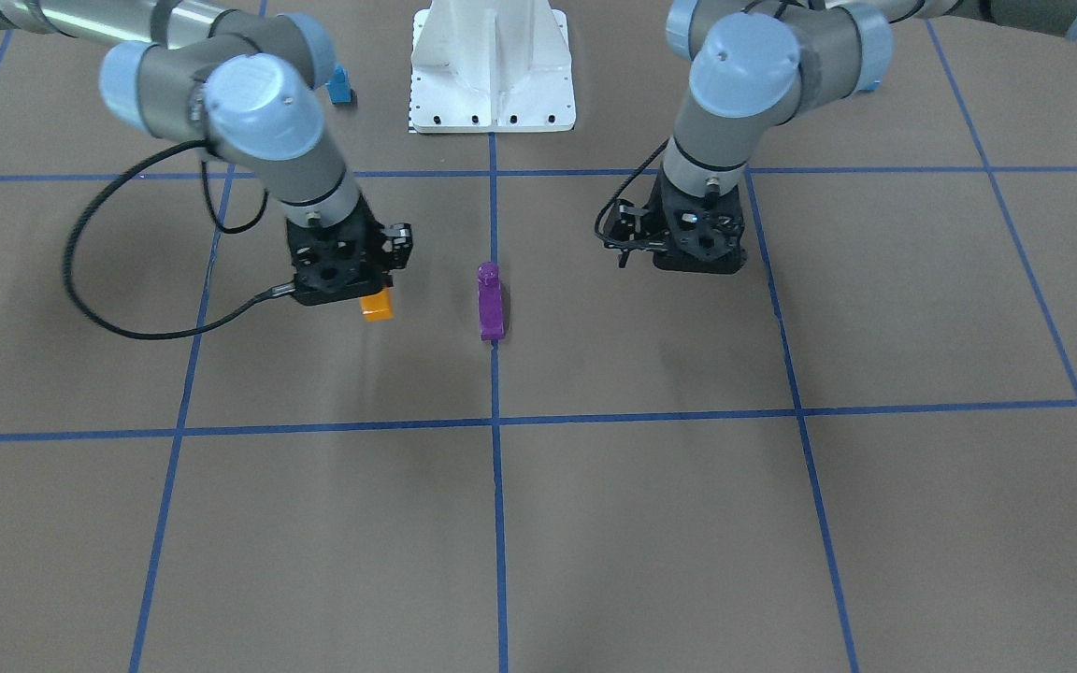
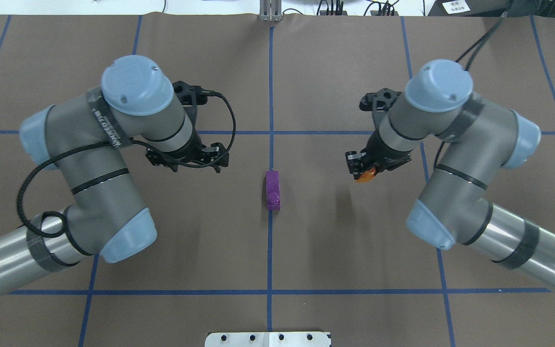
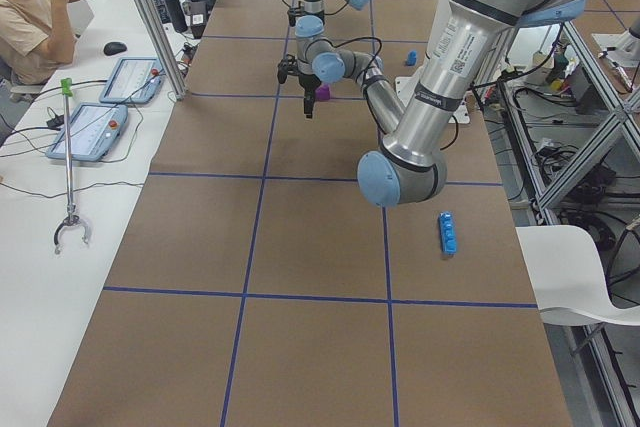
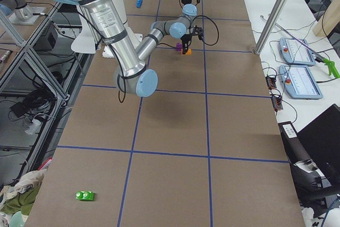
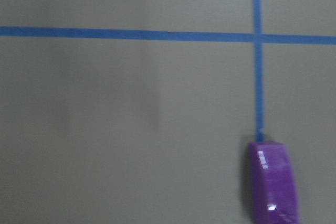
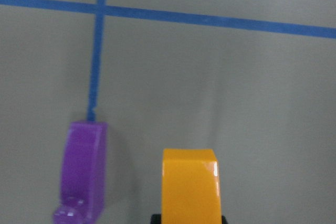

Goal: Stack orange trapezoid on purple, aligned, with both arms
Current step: 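Lift the orange block toward the purple block while the left arm withdraws, then align and lower the orange block onto the purple block with the right gripper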

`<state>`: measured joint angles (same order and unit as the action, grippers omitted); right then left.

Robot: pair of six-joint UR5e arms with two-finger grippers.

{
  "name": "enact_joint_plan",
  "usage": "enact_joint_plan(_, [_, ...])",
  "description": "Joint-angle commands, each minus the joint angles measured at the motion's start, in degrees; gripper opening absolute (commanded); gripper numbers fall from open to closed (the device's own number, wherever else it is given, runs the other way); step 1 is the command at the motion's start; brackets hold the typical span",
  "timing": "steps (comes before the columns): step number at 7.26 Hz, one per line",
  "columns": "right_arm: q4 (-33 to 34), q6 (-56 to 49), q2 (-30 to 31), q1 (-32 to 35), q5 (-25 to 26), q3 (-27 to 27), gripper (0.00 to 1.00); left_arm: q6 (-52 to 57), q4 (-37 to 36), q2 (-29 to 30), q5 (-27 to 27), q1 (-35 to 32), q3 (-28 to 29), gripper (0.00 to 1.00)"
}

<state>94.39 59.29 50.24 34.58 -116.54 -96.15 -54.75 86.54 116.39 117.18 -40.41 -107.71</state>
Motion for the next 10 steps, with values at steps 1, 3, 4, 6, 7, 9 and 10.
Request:
enact_joint_plan(1, [2.1,5.0,-11.0,-5.1,4.6,7.5,0.0,7.1,0.0,-8.6,1.4,-4.4,-4.1,1.0])
enact_joint_plan(3, [1.4,5.0,-10.8,-6.2,5.0,7.4,0.0,9.0,0.0,-11.3,1.8,-6.4,-5.1,1.0])
enact_joint_plan(4, [1.5,5.0,-10.5,-6.5,5.2,7.5,0.0,9.0,-0.1,-11.4,1.8,-6.4,-5.3,1.0])
enact_joint_plan(6, [1.2,4.7,-10.4,-6.6,5.9,9.1,0.0,9.0,-0.1,-11.4,1.8,-6.4,-5.2,1.0])
enact_joint_plan(7, [1.2,5.0,-10.4,-6.5,5.9,9.5,0.0,9.0,-0.1,-11.4,1.8,-6.4,-5.2,1.0])
enact_joint_plan(9, [1.2,4.8,-9.5,-6.6,5.7,9.5,0.0,9.0,-0.1,-11.3,1.7,-6.3,-5.1,1.0])
enact_joint_plan(10, [1.2,4.5,-8.9,-6.6,5.8,9.5,0.0,8.9,-0.1,-11.3,1.7,-6.2,-5.1,1.0])
